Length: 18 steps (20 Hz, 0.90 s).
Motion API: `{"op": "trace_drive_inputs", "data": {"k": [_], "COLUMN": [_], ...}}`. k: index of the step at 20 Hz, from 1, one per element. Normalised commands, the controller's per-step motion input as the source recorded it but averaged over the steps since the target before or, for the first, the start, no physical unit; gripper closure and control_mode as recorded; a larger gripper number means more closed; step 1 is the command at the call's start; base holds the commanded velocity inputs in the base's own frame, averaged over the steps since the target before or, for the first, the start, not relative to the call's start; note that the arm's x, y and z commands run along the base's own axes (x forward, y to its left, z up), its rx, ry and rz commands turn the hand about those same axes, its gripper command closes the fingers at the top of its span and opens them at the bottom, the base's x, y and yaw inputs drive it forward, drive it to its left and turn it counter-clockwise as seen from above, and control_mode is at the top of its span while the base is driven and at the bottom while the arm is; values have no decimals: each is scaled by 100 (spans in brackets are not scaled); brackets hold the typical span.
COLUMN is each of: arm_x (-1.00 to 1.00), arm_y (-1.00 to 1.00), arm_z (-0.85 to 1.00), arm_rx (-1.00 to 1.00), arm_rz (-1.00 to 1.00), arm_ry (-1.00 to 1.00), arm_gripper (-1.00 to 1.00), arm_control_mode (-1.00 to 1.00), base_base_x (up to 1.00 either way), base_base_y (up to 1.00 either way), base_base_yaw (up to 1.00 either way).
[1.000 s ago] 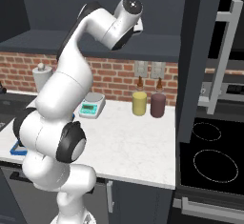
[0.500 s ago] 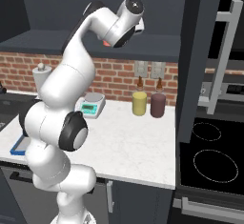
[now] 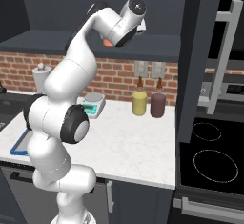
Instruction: Pick the kettle from the counter and place it on the tray. Then pick the mug from the cabinet and place it on the tray. Then close the cabinet doors.
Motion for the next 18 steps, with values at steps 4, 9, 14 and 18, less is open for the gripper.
{"op": "trace_drive_inputs", "data": {"k": [4,9,14,18], "arm_x": [12,12,11,11], "arm_y": [0,0,0,4], "arm_z": [-2,-4,-4,-6], "arm_rx": [0,0,0,0], "arm_rz": [0,0,0,0], "arm_ry": [0,0,0,0], "arm_gripper": [-100,-100,-100,100], "arm_control_mode": [-100,-100,-100,-100], "base_base_x": [0,0,0,0], "base_base_y": [0,0,0,0], "base_base_yaw": [0,0,0,0]}}
